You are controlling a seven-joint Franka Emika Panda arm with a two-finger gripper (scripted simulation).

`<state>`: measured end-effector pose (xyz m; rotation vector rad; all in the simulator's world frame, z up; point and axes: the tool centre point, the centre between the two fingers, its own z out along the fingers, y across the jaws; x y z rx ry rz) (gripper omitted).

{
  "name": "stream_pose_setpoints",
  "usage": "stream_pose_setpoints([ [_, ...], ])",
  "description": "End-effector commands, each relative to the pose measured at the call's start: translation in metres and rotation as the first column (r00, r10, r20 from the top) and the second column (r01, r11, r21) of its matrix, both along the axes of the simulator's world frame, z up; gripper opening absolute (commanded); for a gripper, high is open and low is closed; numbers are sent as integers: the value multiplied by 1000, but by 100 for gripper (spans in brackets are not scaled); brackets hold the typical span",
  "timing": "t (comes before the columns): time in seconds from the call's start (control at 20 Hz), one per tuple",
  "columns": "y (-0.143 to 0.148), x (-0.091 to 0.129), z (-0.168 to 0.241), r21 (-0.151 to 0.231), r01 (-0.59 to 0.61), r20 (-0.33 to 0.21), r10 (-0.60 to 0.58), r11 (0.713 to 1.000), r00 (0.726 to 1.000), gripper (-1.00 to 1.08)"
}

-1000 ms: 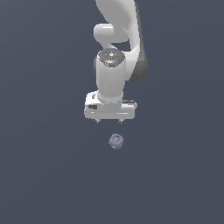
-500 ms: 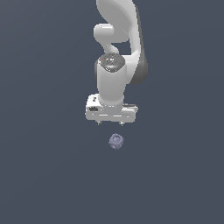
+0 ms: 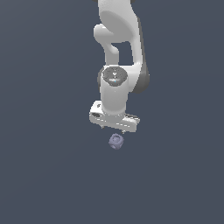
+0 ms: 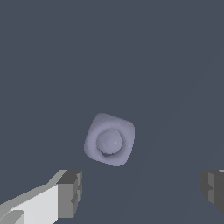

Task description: Pick up the object and move it to a goal position.

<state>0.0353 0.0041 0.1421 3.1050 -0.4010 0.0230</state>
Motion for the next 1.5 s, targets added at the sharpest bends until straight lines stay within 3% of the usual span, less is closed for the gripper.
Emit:
stream_pose_setpoints([
  [0.0, 4, 4, -11, 4, 67, -3, -67, 998, 998, 100],
  [0.65, 17, 14, -48, 12, 289, -12, -289, 957, 957, 100],
  [1.15, 19, 15, -56, 12, 308, -14, -308, 951, 951, 100],
  [1.45, 18, 14, -82, 12, 311, -13, -311, 950, 950, 100],
])
